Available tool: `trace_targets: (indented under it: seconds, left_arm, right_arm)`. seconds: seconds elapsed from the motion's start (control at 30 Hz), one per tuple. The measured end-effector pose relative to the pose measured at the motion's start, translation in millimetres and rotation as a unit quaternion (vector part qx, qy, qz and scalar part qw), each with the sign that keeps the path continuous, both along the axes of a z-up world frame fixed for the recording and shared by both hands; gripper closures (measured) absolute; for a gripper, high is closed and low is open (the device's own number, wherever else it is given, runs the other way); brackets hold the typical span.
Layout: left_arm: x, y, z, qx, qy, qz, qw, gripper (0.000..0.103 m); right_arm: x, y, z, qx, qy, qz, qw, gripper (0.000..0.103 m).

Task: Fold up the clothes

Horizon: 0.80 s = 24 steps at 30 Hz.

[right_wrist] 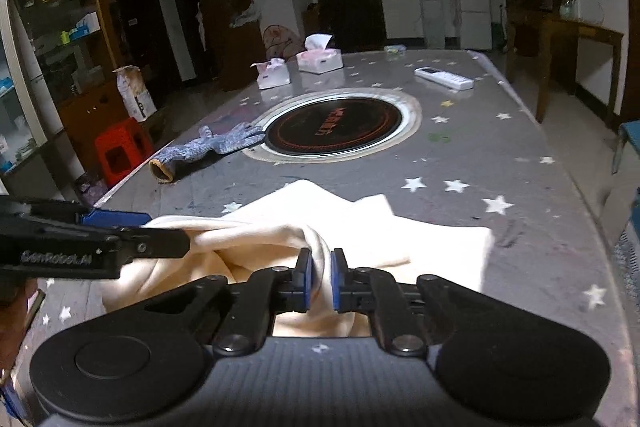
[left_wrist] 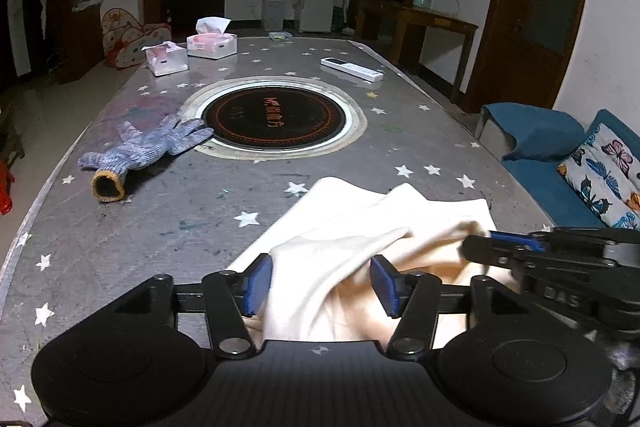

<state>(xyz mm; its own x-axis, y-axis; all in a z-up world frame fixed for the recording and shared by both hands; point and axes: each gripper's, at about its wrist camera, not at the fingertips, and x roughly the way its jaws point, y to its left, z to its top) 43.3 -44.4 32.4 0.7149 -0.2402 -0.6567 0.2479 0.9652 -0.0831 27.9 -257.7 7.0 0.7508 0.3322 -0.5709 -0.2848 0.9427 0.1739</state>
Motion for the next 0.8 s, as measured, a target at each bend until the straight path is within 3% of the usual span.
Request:
trace_targets:
  seconds: [0.5,0.8]
  left_arm:
    - [-8,-20,-9,0.017,0.007,-0.018,0.9997,0.044]
    - [2,-34,-23,0.034,0.019,-0.05,0.998,0.044]
  right_arm:
    - [-71,-64,31,-0.006,-0.062,-0.101,0.993,0.095]
    - [-80,-91,11,-0.023,-0.003,-0.159,0.987,0.095]
